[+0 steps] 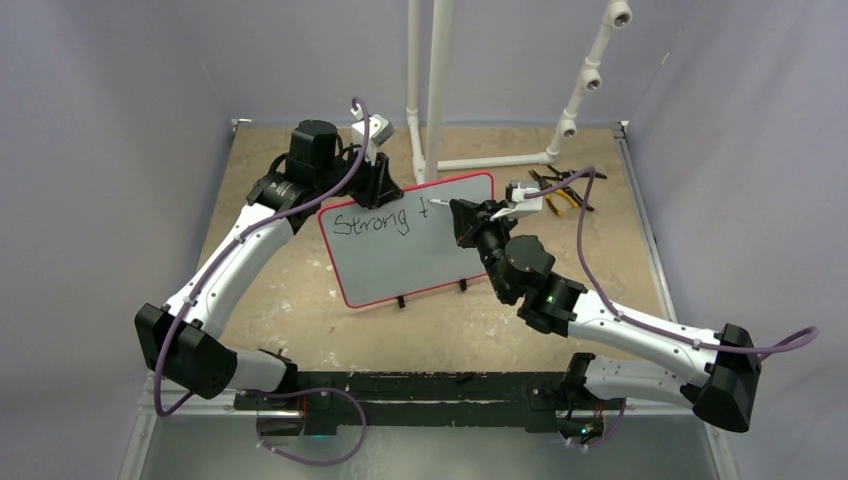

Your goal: Write a sentence on the whiteboard

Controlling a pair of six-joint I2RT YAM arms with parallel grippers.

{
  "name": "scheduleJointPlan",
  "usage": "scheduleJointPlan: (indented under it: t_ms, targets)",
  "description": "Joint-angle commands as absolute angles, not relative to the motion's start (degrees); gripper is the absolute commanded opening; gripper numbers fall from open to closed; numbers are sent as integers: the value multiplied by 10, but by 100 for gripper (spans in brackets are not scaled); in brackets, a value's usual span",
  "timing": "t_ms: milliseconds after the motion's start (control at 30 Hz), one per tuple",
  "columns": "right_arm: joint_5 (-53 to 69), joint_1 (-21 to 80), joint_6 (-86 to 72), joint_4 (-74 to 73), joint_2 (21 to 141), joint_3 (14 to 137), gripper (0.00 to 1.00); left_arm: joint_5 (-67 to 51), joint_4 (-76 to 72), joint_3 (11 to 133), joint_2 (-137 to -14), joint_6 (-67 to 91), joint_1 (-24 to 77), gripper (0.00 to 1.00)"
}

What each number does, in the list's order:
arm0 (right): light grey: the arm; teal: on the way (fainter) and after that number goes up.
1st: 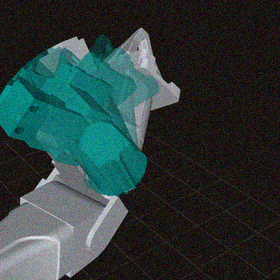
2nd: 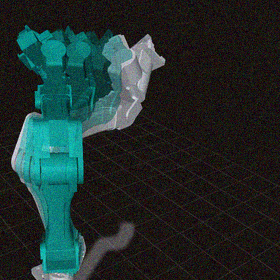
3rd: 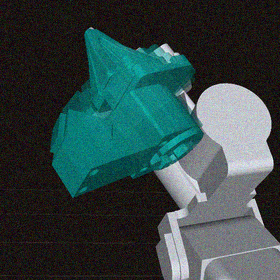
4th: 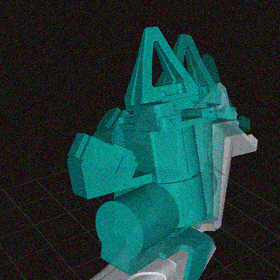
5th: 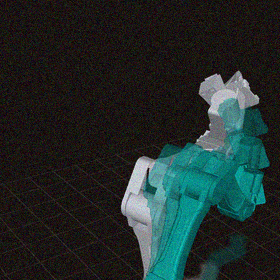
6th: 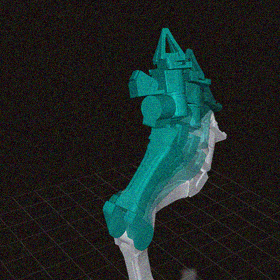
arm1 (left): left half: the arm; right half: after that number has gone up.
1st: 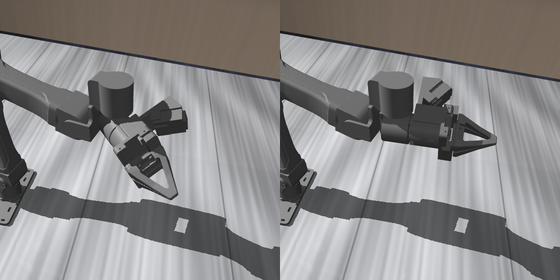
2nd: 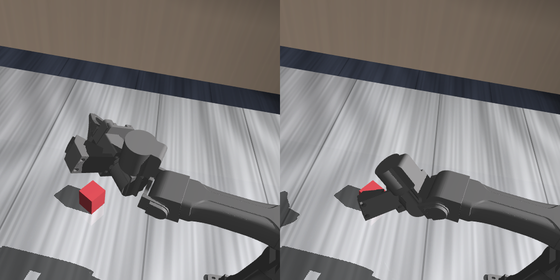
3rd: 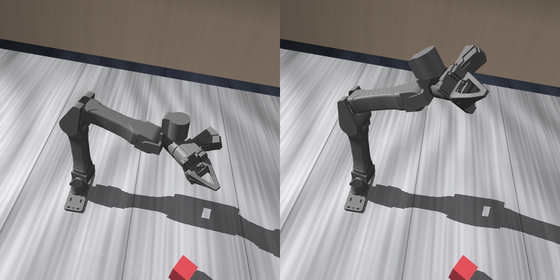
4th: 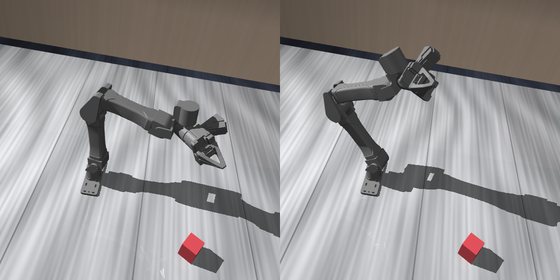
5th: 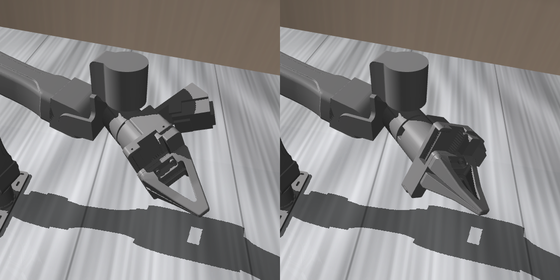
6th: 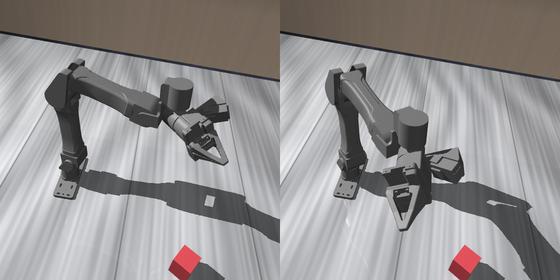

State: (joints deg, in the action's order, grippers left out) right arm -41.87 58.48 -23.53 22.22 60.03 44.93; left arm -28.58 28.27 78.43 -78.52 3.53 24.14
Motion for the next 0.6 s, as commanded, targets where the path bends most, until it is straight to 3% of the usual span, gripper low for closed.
scheduleJointPlan:
  t_ms: [0,567]
  targets:
    - [-447,587,-245,208,602,469,0,-277,307,784,-781,34,243,0]
    - [-424,587,-302,138,580,433,0,-277,307,781,-773,37,243,0]
